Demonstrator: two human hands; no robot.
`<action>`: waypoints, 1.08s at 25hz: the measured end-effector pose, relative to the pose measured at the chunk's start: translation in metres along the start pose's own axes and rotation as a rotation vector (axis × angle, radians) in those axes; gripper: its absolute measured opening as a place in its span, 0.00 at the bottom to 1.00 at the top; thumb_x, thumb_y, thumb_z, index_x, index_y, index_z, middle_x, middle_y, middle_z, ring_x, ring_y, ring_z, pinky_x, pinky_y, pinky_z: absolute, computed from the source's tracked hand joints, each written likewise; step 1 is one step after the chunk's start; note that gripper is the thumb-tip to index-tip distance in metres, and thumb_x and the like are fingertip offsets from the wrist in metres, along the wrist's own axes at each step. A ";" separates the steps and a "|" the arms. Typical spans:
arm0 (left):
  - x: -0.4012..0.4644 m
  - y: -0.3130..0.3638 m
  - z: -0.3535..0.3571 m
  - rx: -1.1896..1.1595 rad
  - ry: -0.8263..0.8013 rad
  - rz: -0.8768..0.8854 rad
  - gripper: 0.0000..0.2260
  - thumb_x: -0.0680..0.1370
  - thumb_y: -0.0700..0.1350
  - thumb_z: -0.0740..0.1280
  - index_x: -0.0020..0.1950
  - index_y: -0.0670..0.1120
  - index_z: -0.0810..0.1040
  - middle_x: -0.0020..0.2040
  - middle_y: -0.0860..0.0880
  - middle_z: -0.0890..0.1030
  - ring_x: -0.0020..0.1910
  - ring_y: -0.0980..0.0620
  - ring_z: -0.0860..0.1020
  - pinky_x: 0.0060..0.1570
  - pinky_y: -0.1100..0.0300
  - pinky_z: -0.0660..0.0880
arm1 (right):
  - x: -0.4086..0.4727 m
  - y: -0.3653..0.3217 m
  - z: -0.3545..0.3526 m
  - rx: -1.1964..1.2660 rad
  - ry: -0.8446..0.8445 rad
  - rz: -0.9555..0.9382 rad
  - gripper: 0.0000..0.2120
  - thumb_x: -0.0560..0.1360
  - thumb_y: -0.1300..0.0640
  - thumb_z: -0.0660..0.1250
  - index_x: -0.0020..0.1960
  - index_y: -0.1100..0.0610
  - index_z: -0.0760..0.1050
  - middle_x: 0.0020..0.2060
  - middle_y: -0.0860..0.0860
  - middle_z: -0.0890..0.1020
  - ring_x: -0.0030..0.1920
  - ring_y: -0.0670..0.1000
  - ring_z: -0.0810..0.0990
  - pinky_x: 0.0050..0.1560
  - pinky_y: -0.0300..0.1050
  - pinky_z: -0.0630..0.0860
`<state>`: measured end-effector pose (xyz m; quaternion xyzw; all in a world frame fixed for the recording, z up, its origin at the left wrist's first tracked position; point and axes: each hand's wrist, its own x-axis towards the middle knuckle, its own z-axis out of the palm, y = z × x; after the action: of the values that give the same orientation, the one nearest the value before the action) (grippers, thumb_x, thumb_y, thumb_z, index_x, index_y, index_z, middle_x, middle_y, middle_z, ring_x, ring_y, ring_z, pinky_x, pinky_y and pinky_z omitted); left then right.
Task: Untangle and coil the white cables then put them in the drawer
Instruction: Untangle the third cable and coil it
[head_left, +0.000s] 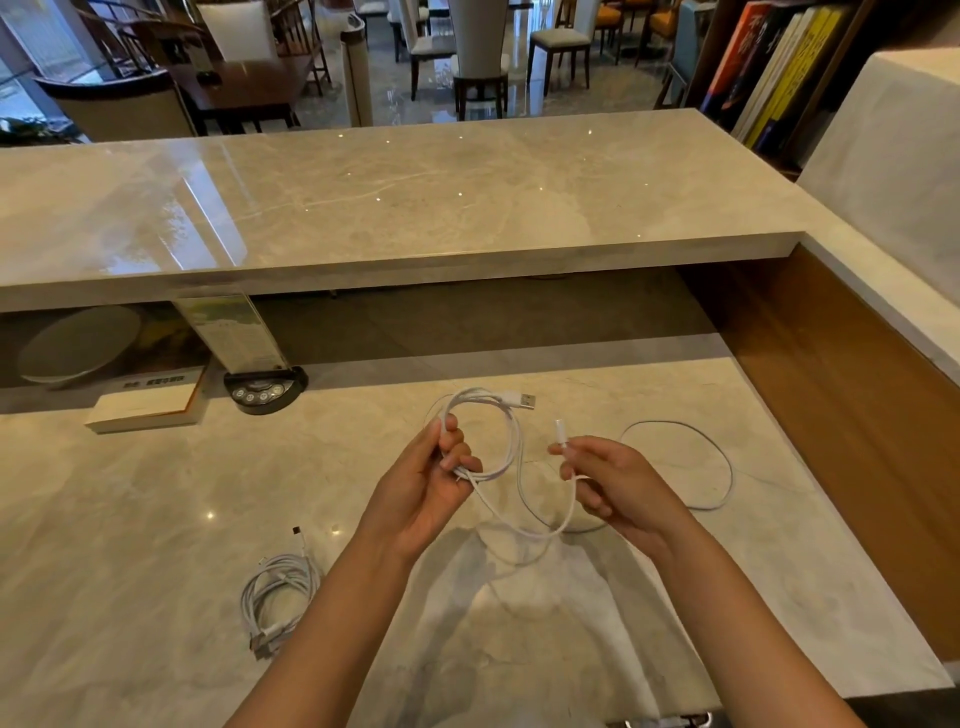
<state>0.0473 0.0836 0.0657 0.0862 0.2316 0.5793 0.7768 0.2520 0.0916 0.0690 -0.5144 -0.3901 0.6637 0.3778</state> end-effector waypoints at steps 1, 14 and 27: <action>-0.001 -0.002 0.001 0.020 -0.002 -0.023 0.16 0.56 0.39 0.82 0.38 0.41 0.80 0.28 0.50 0.72 0.23 0.57 0.69 0.30 0.65 0.75 | -0.001 -0.004 0.005 -0.177 -0.046 -0.023 0.09 0.77 0.67 0.59 0.49 0.61 0.77 0.32 0.51 0.78 0.20 0.44 0.66 0.21 0.34 0.61; -0.010 -0.024 0.011 -0.011 0.216 0.007 0.10 0.80 0.41 0.56 0.41 0.41 0.74 0.26 0.50 0.71 0.21 0.58 0.66 0.28 0.67 0.73 | -0.019 0.020 0.051 -0.409 0.092 -0.569 0.18 0.73 0.60 0.66 0.44 0.35 0.68 0.37 0.43 0.78 0.38 0.50 0.79 0.42 0.51 0.79; -0.013 -0.025 0.010 0.024 0.237 -0.047 0.10 0.79 0.41 0.58 0.41 0.39 0.75 0.26 0.49 0.72 0.21 0.57 0.67 0.28 0.65 0.74 | -0.030 -0.021 0.003 0.408 0.517 -0.387 0.07 0.79 0.61 0.60 0.42 0.57 0.68 0.29 0.53 0.80 0.22 0.45 0.72 0.22 0.35 0.69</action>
<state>0.0709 0.0652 0.0680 0.0210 0.3307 0.5641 0.7563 0.2563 0.0730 0.1000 -0.4957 -0.2316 0.4926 0.6768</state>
